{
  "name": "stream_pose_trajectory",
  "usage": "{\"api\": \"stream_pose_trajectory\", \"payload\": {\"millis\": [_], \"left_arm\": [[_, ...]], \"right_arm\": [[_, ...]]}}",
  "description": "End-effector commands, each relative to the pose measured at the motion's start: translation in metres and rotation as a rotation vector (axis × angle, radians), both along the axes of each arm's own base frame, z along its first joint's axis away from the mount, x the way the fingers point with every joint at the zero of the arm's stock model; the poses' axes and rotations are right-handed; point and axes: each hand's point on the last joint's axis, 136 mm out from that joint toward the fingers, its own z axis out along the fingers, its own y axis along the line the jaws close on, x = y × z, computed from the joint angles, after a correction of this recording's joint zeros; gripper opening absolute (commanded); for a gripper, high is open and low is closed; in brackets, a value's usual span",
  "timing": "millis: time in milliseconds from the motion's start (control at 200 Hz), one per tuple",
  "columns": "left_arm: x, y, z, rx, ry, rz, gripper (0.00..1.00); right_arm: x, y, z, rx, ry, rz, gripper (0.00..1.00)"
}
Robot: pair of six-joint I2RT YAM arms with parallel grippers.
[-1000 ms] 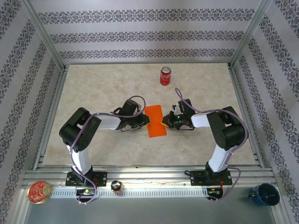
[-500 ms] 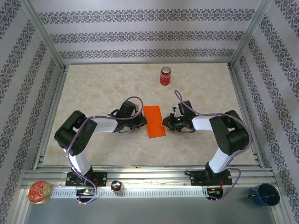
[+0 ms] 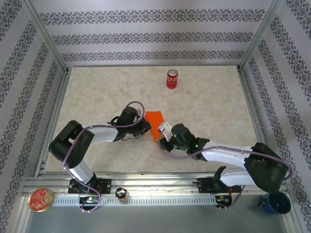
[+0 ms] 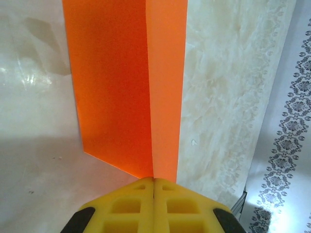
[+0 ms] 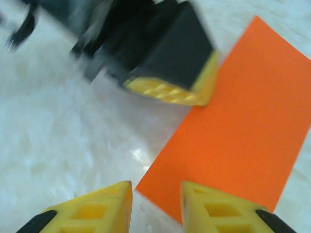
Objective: Fold a paper plane with a square sheet of paper (pick it up from the middle)
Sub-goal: Third fold the triangle at the center of the table.
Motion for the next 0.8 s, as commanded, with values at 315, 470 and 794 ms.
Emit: {"api": "stream_pose_trajectory", "payload": {"millis": [315,470,794], "left_arm": [[0.003,-0.008,0.012,-0.072,-0.020,0.000,0.03],[0.004,-0.010,0.014,-0.083,-0.027,0.003,0.03],[0.005,-0.010,0.014,-0.086,-0.028,0.003,0.03]], "right_arm": [[0.000,0.024,-0.004,-0.147,-0.361,0.113,0.43],[0.006,0.025,-0.014,-0.197,-0.381,0.100,0.43],[0.020,0.014,-0.021,-0.285,-0.433,0.025,0.43]]}}
